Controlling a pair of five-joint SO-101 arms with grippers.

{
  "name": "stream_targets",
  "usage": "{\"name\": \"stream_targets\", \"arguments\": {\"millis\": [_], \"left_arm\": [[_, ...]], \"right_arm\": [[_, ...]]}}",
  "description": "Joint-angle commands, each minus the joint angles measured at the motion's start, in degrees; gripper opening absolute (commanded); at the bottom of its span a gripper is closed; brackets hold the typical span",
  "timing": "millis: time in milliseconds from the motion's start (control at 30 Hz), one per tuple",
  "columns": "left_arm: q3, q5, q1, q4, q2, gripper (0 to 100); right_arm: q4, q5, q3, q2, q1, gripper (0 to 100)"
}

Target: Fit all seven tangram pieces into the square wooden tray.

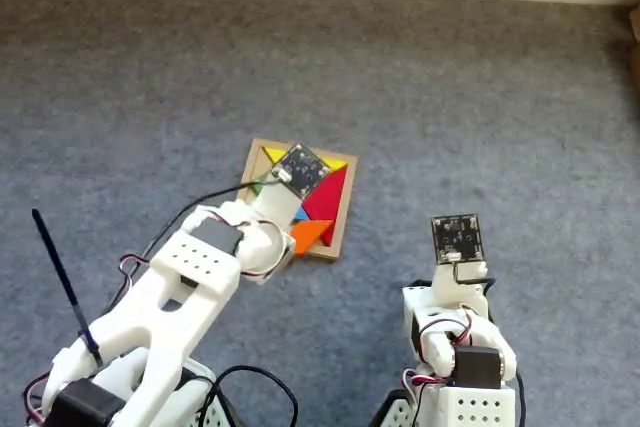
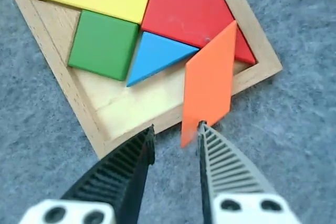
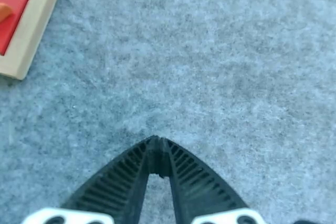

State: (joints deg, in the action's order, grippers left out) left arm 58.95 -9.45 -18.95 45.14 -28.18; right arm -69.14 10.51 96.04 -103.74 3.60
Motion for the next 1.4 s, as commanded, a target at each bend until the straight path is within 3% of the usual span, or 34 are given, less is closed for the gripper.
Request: {"name": "stream_targets", "arguments": {"millis": [0,267,600,900,1133,1367], "left_arm": [[0.0,0.5,-0.7,-0.9,-1.7,15],[0.1,0.5,-0.7,-1.0,-1.4,15],[-10.0,0.9,2.9,-0.6,12.5,15],[-9.8,0.9,4.6,-0.7,9.8,15],[-10.2,0.9,2.5,0.0,9.5,15],[-17.6,0.5,-2.8,8.4,10.0,17]], "right_arm": [[-0.5,0.0,8.2,0.7,-0.7,1.6],[-0.5,0.0,8.2,0.7,-0.7,1.6],[-0.5,0.0,8.2,0.7,-0.7,1.6],[-0.5,0.0,8.2,0.7,-0.7,1.6],[-0.5,0.0,8.2,0.7,-0.7,1.6],[-0.5,0.0,8.2,0.7,-0.7,1.6]]}}
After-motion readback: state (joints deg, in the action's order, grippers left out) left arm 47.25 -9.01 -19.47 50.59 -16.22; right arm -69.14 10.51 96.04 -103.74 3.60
